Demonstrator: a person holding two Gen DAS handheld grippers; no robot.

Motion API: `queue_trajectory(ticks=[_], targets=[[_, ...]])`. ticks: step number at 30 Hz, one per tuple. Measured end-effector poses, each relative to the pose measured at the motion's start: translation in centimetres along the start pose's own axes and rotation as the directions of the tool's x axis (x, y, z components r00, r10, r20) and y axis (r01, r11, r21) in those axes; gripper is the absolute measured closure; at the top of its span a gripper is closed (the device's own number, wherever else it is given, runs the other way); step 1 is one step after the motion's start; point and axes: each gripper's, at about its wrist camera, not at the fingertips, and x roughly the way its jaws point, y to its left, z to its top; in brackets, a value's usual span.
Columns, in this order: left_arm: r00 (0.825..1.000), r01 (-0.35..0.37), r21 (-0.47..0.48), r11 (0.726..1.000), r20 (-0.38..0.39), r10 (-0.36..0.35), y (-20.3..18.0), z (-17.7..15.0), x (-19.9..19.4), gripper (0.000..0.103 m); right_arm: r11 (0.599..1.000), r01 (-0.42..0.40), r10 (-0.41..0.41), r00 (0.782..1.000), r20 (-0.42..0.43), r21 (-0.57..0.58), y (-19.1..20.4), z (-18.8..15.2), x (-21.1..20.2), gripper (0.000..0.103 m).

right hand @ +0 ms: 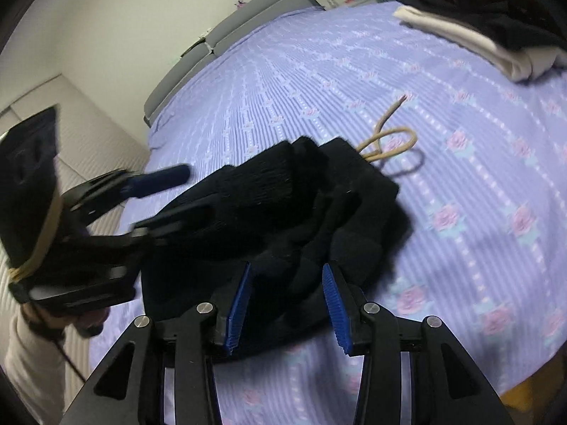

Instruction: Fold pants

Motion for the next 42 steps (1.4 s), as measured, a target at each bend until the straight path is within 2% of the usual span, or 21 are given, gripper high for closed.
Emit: queue_trajectory(ticks=[2, 5, 7, 10, 12, 14, 18, 21, 23, 27, 29, 30, 31, 33, 36, 38, 39, 40, 42], targets=[[1.0, 0.022, 0.005, 1.0, -0.009, -0.022, 0.5, 0.1, 0.7, 0.058, 1.0, 0.011, -0.011, 1.0, -0.007, 0.017, 0.0, 0.1, 0.9, 0.06], [1.0, 0.019, 0.003, 1.0, -0.021, -0.019, 1.2, 0.1, 1.9, 0.064, 1.0, 0.014, -0.015, 1.0, 0.01, 0.01, 0.1, 0.2, 1.4, 0.063], [0.999, 0.023, -0.016, 1.0, -0.023, -0.023, 1.8, -0.1, 2.6, 0.066, 1.0, 0.012, -0.012, 1.0, 0.01, -0.008, 0.3, 0.1, 1.6, 0.075], [0.999, 0.046, -0.046, 0.998, -0.003, -0.047, 2.3, -0.2, 2.6, 0.067, 1.0, -0.014, 0.014, 1.0, 0.012, 0.002, -0.1, 0.1, 1.3, 0.082], [0.999, 0.034, -0.04, 0.999, -0.001, -0.034, 2.2, -0.3, 2.5, 0.068, 1.0, -0.031, 0.031, 0.999, 0.014, 0.006, -0.3, 0.1, 1.0, 0.085], [0.999, 0.031, -0.059, 0.998, -0.01, -0.032, 2.5, -0.4, 2.7, 0.069, 0.999, -0.041, 0.042, 0.999, 0.021, -0.016, 0.0, 0.0, 0.5, 0.093], [0.998, 0.052, -0.1, 0.994, -0.017, -0.054, 2.5, 0.0, 2.8, 0.069, 1.0, -0.023, 0.024, 0.999, 0.039, -0.018, 0.1, -0.7, 0.0, 0.094], [0.999, 0.044, -0.065, 0.997, -0.027, -0.046, 1.5, 0.0, 3.2, 0.068, 1.0, -0.017, 0.016, 0.999, 0.034, 0.021, -1.2, -1.7, -0.7, 0.095], [0.998, 0.04, -0.078, 0.996, -0.045, -0.044, 1.6, -0.1, 4.2, 0.068, 1.0, 0.001, -0.002, 1.0, 0.011, 0.024, -2.0, -2.3, -0.3, 0.095], [0.999, -0.013, -0.067, 0.998, -0.043, 0.01, 1.0, 0.0, 3.9, 0.068, 1.0, 0.019, -0.019, 1.0, -0.004, 0.002, -1.6, -2.0, 0.7, 0.095], [0.998, -0.048, -0.049, 0.998, -0.03, 0.047, 0.4, 0.1, 2.9, 0.066, 0.999, 0.031, -0.031, 1.0, 0.002, -0.036, -0.6, -1.5, 0.3, 0.092], [0.998, -0.066, -0.045, 0.997, -0.025, 0.065, 0.1, 0.1, 2.5, 0.064, 0.998, 0.034, -0.034, 0.999, 0.01, -0.051, -0.1, -1.3, 0.0, 0.085], [0.997, -0.081, -0.047, 0.996, -0.021, 0.08, -0.1, 0.1, 1.9, 0.061, 0.997, 0.052, -0.051, 0.998, 0.026, -0.065, 0.3, -1.0, -0.4, 0.068], [0.995, -0.102, -0.067, 0.992, -0.01, 0.102, -0.4, -0.2, 0.6, 0.057, 0.992, 0.093, -0.086, 0.993, 0.075, -0.089, 1.0, -0.5, -1.6, 0.049], [0.987, -0.153, -0.113, 0.982, 0.028, 0.157, -1.4, -1.1, -2.1, 0.049, 0.977, 0.156, -0.137, 0.981, 0.134, -0.143, 2.2, -0.3, -3.6, 0.047], [0.974, -0.206, -0.164, 0.965, 0.058, 0.218, -2.3, -2.1, -4.5, 0.042, 0.959, 0.212, -0.177, 0.967, 0.185, -0.188, 3.3, -0.5, -5.3, 0.047], [0.964, -0.239, -0.201, 0.95, 0.068, 0.257, -2.8, -2.7, -5.9, 0.036, 0.948, 0.239, -0.195, 0.958, 0.209, -0.212, 3.8, -0.7, -6.1, 0.044], [0.955, -0.263, -0.235, 0.936, 0.072, 0.287, -3.1, -3.3, -6.9, 0.033, 0.935, 0.265, -0.21, 0.949, 0.233, -0.237, 4.4, -1.0, -6.9, 0.036], [0.938, -0.292, -0.316, 0.903, 0.087, 0.334, -3.9, -4.7, -9.2, 0.029, 0.917, 0.293, -0.219, 0.936, 0.274, -0.271, 5.4, -1.5, -8.3, 0.027]])
